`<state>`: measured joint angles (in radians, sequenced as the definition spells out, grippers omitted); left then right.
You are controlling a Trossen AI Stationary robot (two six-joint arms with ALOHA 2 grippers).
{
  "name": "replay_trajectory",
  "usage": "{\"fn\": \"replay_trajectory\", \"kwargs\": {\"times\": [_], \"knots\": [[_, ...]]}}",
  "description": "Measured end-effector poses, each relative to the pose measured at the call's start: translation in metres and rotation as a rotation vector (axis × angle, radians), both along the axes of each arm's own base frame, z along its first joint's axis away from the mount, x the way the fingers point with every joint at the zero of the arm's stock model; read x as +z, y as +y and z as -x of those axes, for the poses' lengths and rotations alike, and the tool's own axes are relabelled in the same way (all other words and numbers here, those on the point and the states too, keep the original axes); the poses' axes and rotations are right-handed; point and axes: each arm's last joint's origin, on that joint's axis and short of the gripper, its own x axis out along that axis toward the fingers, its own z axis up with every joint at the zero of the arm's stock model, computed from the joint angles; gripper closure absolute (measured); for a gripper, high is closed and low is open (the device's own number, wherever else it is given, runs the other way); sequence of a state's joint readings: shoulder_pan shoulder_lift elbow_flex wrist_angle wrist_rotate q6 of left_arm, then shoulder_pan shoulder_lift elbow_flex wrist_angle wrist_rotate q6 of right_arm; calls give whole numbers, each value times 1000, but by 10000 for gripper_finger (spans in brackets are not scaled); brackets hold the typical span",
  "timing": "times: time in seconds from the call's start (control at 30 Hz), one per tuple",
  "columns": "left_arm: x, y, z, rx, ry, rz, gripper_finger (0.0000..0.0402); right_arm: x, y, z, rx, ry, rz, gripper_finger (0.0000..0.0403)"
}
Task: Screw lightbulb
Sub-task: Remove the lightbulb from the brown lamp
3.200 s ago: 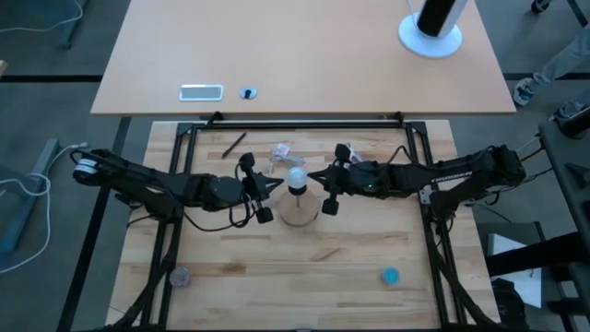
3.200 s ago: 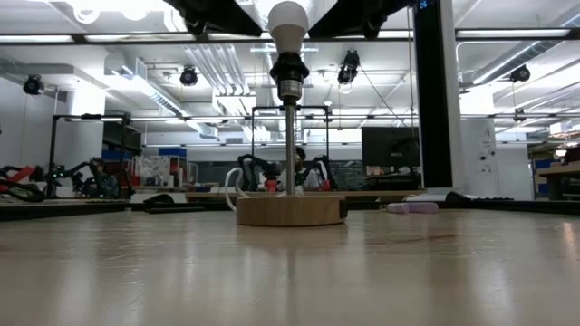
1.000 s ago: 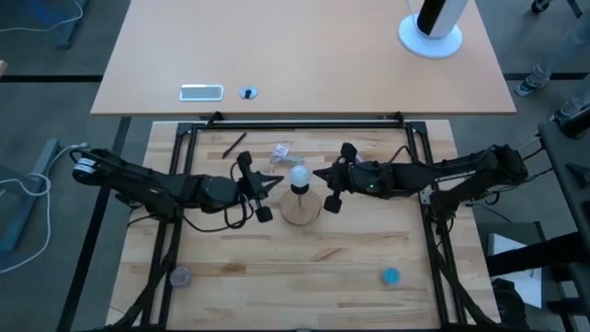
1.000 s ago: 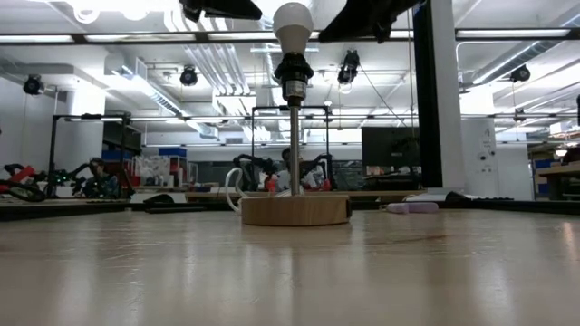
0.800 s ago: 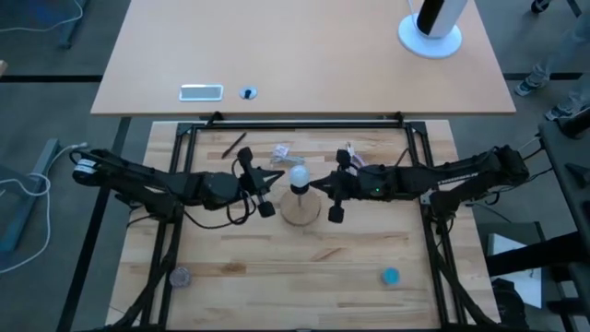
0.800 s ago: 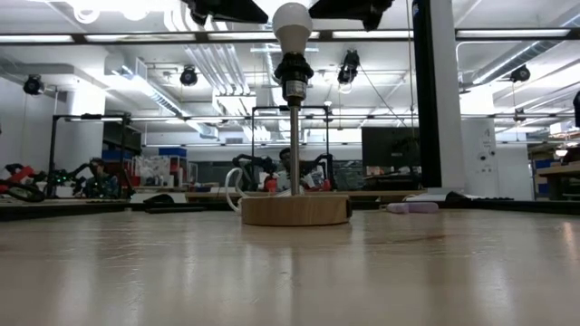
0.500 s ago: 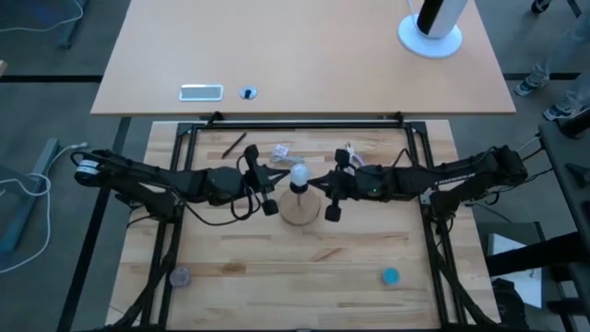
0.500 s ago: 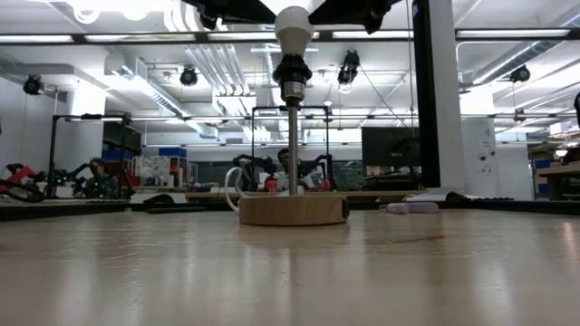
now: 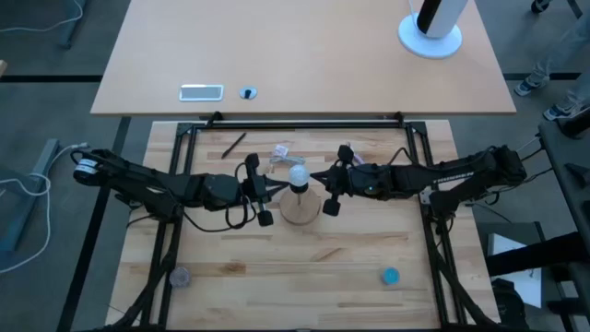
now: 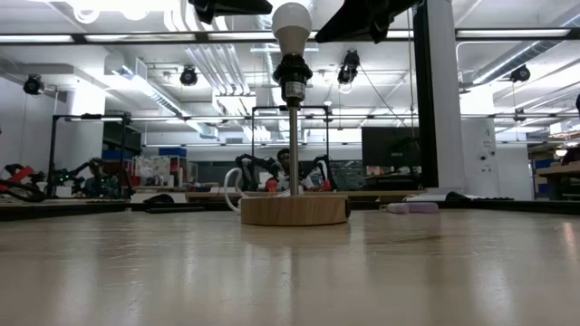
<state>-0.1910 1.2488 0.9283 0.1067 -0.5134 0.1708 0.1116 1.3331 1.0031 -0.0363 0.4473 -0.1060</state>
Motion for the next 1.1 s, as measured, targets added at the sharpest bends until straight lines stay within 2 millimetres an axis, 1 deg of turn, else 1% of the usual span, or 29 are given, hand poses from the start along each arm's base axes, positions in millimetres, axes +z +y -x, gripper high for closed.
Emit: {"fn": "replay_trajectory", "kwargs": {"times": [0.2, 0.33, 0.4, 0.5, 0.67, 0.83, 1.0, 1.1], "knots": [[1, 7, 3, 127, 18, -55, 401, 5, 7, 8, 31, 3, -15, 403], [-3, 17, -1, 161, 32, -59, 401, 10, 9, 6, 83, -51, -21, 403], [-6, 19, -5, 145, 39, -53, 401, 12, 9, 3, 100, -75, -13, 403], [-7, 19, -9, 121, 24, -51, 401, 9, 7, 0, 105, -74, -6, 403], [-7, 19, -9, 122, 26, -53, 401, 7, 4, -2, 91, -68, -19, 403], [-7, 14, -7, 104, 30, -40, 401, 7, 1, -1, 32, -57, 2, 403], [-6, 7, -3, 47, 37, -10, 402, 7, -1, -1, -8, -60, 18, 403], [-7, 5, 0, 72, 58, -11, 401, 3, -1, 1, -13, -17, 20, 403]]}}
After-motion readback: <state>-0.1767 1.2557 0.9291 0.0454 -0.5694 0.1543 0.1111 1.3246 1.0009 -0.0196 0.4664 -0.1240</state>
